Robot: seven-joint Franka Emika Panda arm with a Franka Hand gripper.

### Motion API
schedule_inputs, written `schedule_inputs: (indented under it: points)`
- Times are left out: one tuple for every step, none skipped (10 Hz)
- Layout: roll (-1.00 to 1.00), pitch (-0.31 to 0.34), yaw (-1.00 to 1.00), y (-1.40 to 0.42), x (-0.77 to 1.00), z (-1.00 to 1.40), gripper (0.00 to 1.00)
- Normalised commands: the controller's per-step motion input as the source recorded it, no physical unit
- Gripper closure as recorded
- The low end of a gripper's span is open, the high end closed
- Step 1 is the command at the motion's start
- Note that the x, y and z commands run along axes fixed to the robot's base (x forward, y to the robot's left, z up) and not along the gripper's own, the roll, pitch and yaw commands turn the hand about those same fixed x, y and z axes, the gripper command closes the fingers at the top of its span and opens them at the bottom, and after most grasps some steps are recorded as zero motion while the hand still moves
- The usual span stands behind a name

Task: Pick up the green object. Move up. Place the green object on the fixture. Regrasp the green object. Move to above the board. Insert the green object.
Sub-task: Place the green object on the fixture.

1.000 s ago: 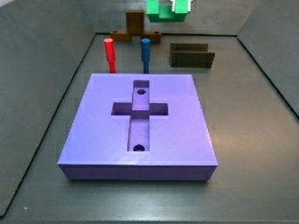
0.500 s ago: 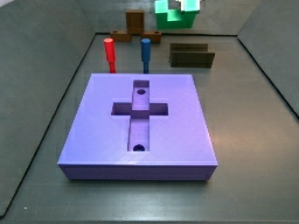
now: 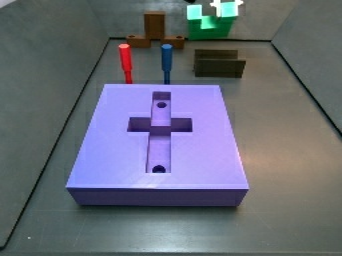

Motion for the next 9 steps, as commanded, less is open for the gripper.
schedule_inputs:
  points:
    - [-0.18, -0.197, 0.0, -0.01, 0.81, -0.25, 1.0]
    - [-0.26, -0.14, 0.0, 0.0, 0.61, -0.28, 1.0]
    - [-0.16, -0.026, 0.0, 0.0, 0.5, -0.27, 1.0]
    - [-0.02, 0.0, 0.0, 0.0, 0.33, -0.33, 1.0]
    - [0.0, 0.066, 0.0, -0.03, 0.23, -0.36, 1.0]
    - [0.06, 0.117, -0.04, -0.08, 0.25, -0.34, 1.0]
    - [0.0, 0.129, -0.04, -0.07, 0.26, -0.35, 1.0]
    - [0.0, 0.089, 0.0, -0.03, 0.2, -0.4, 1.0]
    - [-0.01, 0.051, 0.0, -0.03, 0.06, -0.37, 1.0]
